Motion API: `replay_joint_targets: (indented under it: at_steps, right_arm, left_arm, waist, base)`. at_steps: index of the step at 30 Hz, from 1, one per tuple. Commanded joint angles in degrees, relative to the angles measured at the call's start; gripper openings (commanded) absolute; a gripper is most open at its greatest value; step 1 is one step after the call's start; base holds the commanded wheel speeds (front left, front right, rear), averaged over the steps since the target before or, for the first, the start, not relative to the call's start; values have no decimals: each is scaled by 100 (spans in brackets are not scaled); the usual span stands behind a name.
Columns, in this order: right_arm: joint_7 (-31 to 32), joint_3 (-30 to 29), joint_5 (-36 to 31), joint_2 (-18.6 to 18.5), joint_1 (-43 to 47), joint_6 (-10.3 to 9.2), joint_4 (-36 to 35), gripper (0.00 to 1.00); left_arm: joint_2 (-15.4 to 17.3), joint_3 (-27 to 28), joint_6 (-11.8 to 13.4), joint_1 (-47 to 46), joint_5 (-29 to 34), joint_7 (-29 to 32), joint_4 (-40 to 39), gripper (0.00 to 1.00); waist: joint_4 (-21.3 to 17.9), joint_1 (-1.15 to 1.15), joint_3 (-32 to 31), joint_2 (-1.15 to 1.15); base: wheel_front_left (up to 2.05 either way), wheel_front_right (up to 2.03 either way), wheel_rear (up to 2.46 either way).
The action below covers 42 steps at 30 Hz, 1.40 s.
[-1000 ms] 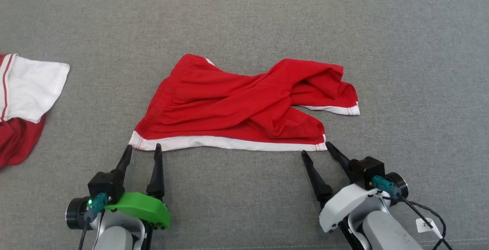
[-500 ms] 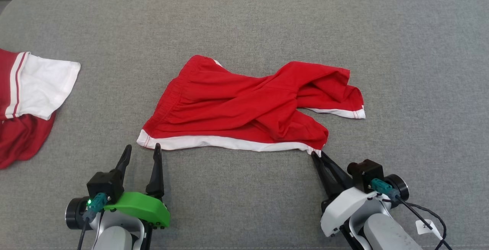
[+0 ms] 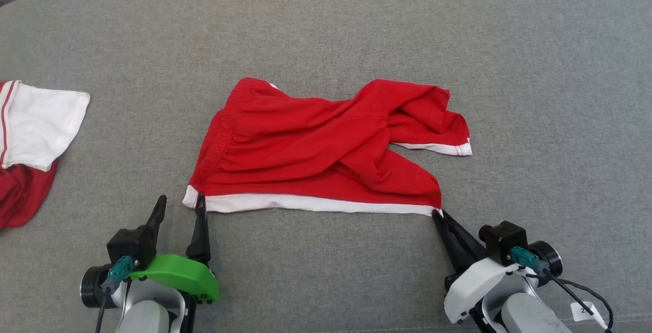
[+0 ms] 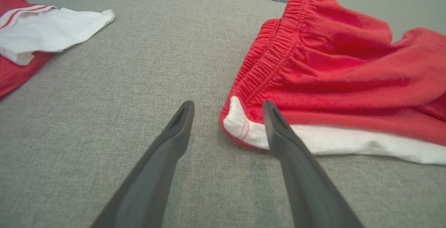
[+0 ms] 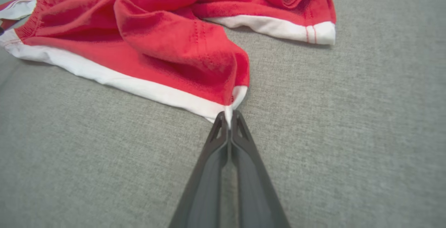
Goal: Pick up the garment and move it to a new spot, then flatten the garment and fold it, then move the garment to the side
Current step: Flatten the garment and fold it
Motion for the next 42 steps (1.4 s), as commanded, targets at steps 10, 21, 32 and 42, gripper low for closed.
replay_joint_targets:
  at_steps: [10, 21, 32, 42]
  right_arm:
    - [-16, -123, -33, -54, 118, -8, -40, 0]
    - [-16, -221, 1, 3, 167, -8, -28, 0]
    - [-17, -715, 266, 46, -182, -7, -897, 0]
    - [-16, -504, 371, -504, -3032, -9, -360, 0]
  left_arm:
    - [26, -81, -145, -48, 89, -3, 242, 78]
    - [30, -290, -195, -34, -18, -3, 589, 0]
    - [281, -605, -194, -193, 31, -4, -637, 0]
    - [1111, -1773, -195, -3175, -353, -3, 131, 0]
  waist:
    - [-214, 0, -40, 0]
    - [-258, 0, -272, 0]
    - [-182, 0, -666, 0]
    - [-274, 0, 263, 0]
  base:
    - [0, 0, 0]
    - [0, 0, 0]
    - [0, 0, 0]
    - [0, 0, 0]
